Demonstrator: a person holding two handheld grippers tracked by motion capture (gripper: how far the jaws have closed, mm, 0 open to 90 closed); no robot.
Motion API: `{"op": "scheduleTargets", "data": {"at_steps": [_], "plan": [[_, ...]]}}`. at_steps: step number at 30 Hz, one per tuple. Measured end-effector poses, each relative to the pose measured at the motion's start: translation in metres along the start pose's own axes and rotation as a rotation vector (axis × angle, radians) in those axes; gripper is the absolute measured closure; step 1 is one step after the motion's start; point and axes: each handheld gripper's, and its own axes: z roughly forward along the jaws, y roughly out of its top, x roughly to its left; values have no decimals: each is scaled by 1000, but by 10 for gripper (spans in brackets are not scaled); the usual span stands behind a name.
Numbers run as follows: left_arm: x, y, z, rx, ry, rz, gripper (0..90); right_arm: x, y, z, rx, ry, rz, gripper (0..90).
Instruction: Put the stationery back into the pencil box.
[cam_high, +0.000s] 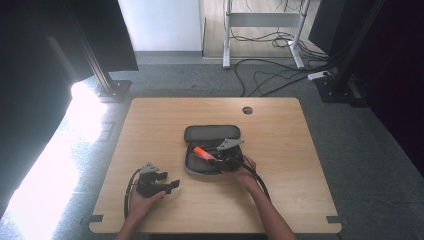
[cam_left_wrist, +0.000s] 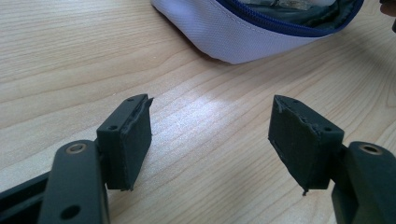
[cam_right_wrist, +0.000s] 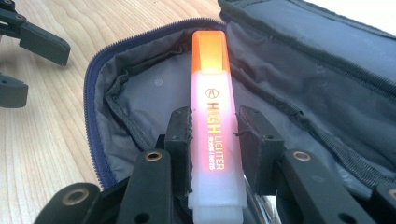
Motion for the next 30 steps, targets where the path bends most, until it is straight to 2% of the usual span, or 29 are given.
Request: {"op": "scheduleTargets", "data": {"at_steps": [9, 16, 17, 22, 30], "plan": [[0, 0, 0, 3, 1, 1, 303, 3, 0, 1, 3, 31, -14, 655], [0, 0, 0, 0, 1, 0, 303, 5, -2, 4, 37, 61, -37, 634], [0, 0, 0, 0, 1, 0, 303, 5, -1, 4, 33, 56, -34, 592], [0, 0, 1, 3, 0, 1, 303, 3, 0, -2, 8, 45, -9, 534], [0, 0, 1, 1, 0, -2, 304, 0, 0, -9, -30, 23, 42, 486]]}}
